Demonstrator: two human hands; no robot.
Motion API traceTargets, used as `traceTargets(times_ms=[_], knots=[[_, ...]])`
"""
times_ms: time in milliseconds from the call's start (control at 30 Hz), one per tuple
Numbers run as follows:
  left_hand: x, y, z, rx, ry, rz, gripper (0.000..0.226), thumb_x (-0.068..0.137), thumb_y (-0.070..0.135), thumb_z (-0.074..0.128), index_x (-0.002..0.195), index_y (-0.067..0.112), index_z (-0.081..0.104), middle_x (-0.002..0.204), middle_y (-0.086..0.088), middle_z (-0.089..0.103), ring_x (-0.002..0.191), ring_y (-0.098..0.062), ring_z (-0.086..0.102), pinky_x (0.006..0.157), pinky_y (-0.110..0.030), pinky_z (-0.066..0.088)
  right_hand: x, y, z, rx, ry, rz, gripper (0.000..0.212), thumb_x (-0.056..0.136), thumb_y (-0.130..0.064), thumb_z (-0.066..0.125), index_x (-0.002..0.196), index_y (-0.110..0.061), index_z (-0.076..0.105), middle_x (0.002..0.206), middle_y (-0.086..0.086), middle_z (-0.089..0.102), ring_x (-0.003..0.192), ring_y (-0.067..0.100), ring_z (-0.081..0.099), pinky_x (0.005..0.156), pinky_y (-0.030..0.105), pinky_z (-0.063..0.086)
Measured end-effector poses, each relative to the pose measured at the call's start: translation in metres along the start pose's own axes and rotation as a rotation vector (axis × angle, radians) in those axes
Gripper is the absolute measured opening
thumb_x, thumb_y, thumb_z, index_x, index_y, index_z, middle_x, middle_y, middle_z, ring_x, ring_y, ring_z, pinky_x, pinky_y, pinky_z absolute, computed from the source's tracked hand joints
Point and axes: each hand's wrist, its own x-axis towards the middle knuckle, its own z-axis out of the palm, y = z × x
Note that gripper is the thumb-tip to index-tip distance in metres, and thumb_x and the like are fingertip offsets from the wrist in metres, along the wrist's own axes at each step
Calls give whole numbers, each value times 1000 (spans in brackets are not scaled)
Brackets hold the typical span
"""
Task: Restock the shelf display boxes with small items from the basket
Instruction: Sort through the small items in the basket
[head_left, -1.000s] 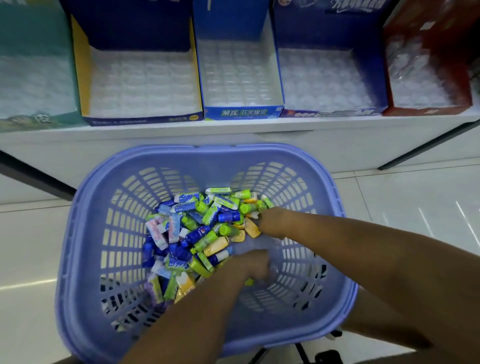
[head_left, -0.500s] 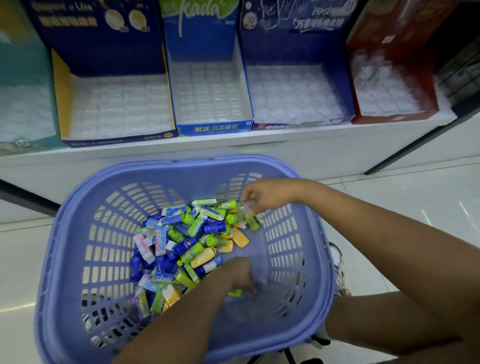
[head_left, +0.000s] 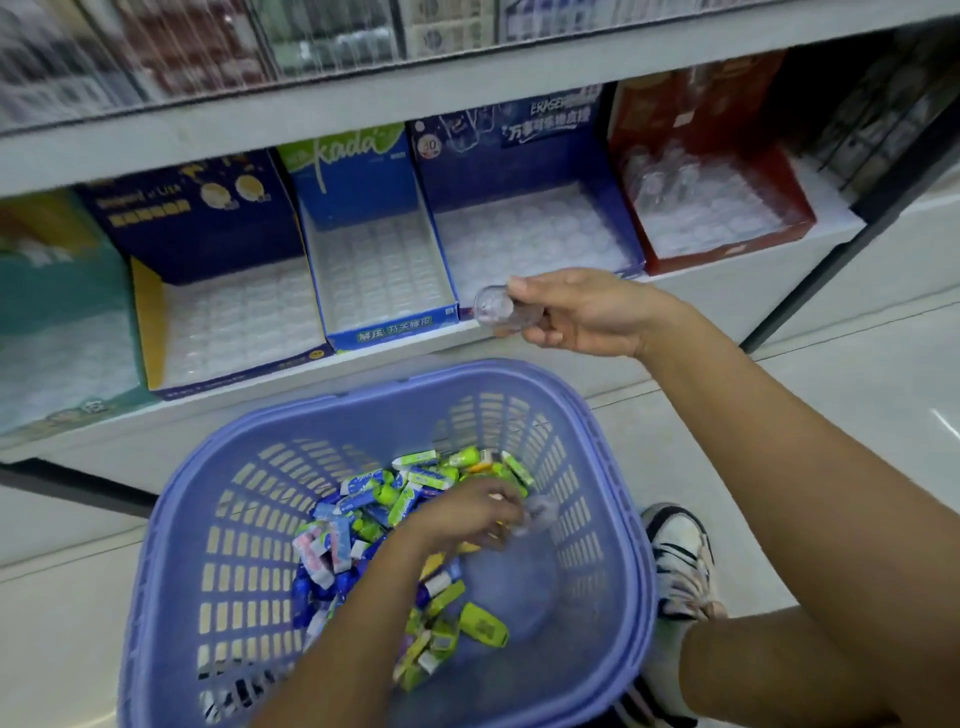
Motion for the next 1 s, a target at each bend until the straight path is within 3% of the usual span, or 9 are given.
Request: traceTargets(times_ms=[100,200,300,433,500,567,633,767,1000], knots=[[-30,52,-14,-126,-38,110,13,89,5,57,86,17,60,71,6,59,65,-8,60,74,-32,57,-8,-21,-21,39,100,-143,26,86,-37,57,87,-13,67,85,5,72,66,8,61,57,14,47],[-55,106,-20,-164,40,253,14,89,4,56,88,18,61,82,-3,62,76,-20,66,62,-25,58,-13,-41,-50,-8,322,-267,20,90,-38,58,86,-20,67,75,-9,60,64,6,45,58,18,38],[-65,156,-21,-199,240,393,15,89,3,57,84,17,61,81,-2,65,69,-19,70,55,-23,56,-17,-54,-82,-149,601,-349,25,94,-34,53,77,-18,61,65,-3,47,58,10,35,58,25,29],[-53,215,-19,-137,470,525,4,89,12,61,88,16,64,84,-2,63,66,-12,63,54,-20,52,-27,-61,-122,-7,776,-485,19,99,-21,46,86,-8,53,72,5,53,52,13,59,51,25,47],[-40,241,-16,-61,557,562,15,85,20,69,97,12,65,87,-5,66,69,-14,64,59,-23,53,-32,-53,-145,-115,842,-482,14,96,-21,51,96,-7,50,80,7,57,67,17,68,66,31,55],[-22,264,-12,49,624,595,24,79,24,75,96,13,63,84,-5,68,70,-14,66,59,-20,55,-38,-42,-169,-401,918,-414,16,91,-27,60,95,-13,57,85,6,60,81,21,63,78,35,49],[-3,284,-8,183,706,610,27,75,27,79,91,16,61,82,-2,67,73,-14,66,60,-22,55,-44,-34,-187,-549,945,-350,16,86,-29,65,94,-16,62,87,3,62,82,18,58,77,34,46],[32,308,-5,440,794,616,35,72,33,81,95,14,62,84,2,64,79,-12,60,69,-28,49,-48,-23,-204,-567,941,-314,16,85,-28,66,97,-21,58,90,5,65,83,19,60,73,35,47],[60,320,-2,779,788,603,30,75,33,77,91,21,54,97,-1,63,86,-20,59,70,-31,48,-39,-18,-200,-635,885,-395,18,85,-19,67,100,-16,59,82,-11,61,73,-5,57,66,8,44]])
